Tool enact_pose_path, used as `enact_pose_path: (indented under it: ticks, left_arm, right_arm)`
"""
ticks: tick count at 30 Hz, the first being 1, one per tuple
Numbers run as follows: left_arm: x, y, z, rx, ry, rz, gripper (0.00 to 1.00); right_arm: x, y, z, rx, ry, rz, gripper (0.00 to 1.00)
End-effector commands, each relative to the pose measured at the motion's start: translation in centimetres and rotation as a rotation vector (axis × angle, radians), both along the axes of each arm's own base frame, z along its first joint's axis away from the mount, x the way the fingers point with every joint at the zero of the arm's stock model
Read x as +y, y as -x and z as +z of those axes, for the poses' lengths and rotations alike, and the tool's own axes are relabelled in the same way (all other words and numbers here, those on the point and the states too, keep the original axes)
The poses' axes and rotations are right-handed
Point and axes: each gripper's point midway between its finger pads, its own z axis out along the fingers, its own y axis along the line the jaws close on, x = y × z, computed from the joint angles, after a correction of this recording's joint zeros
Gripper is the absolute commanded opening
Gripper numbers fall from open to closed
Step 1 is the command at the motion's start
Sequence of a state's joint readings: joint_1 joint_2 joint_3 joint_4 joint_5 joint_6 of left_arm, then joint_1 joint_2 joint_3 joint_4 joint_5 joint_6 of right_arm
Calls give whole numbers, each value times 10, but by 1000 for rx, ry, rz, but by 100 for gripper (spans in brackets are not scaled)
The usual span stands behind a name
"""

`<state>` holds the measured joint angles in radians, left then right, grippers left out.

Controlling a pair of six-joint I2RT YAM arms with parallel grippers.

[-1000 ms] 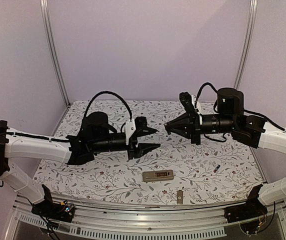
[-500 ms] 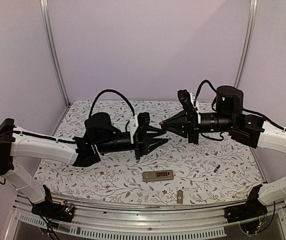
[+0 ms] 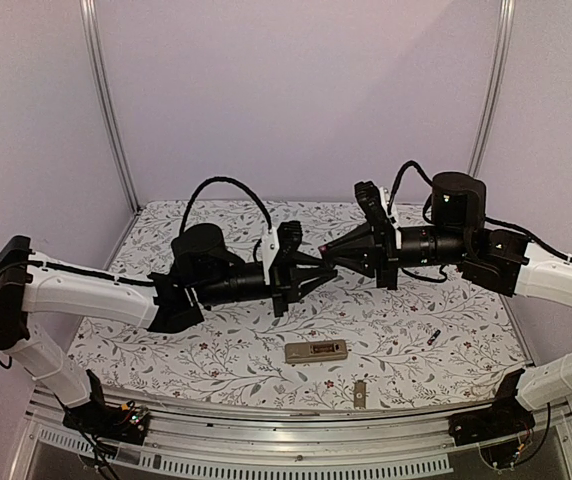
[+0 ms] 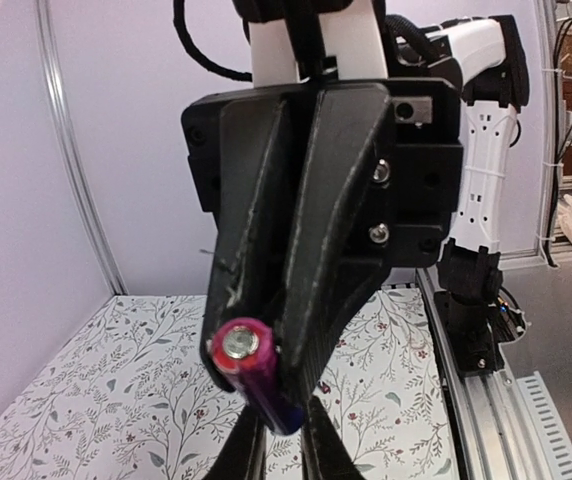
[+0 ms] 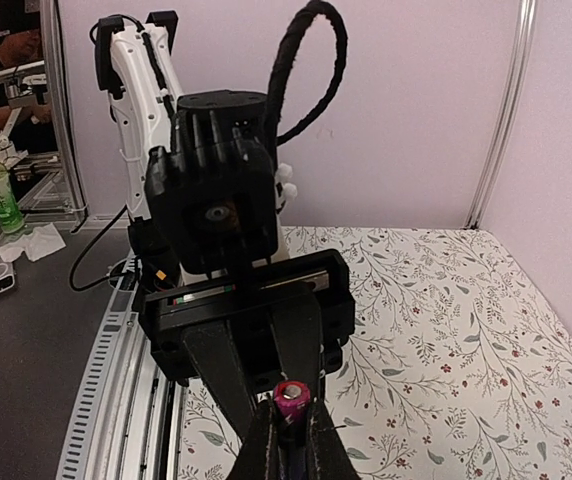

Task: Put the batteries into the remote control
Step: Pass from the right arm to the left

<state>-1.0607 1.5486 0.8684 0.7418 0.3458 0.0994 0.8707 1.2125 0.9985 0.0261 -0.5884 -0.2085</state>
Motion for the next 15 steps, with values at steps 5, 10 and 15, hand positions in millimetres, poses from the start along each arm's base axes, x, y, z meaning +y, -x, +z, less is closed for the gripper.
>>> enact_pose_path:
  ticks: [5, 10, 15]
  left_arm:
    - [-5, 5, 14, -10, 27, -24, 17]
    - [-5, 5, 12, -10, 22, -24, 20]
    - [-5, 6, 14, -14, 25, -28, 3]
  right_arm:
    - [0, 1, -5, -4, 17, -8, 0]
    - [-2, 1, -4, -6, 16, -12, 0]
    - [-2, 1, -4, -5, 18, -14, 0]
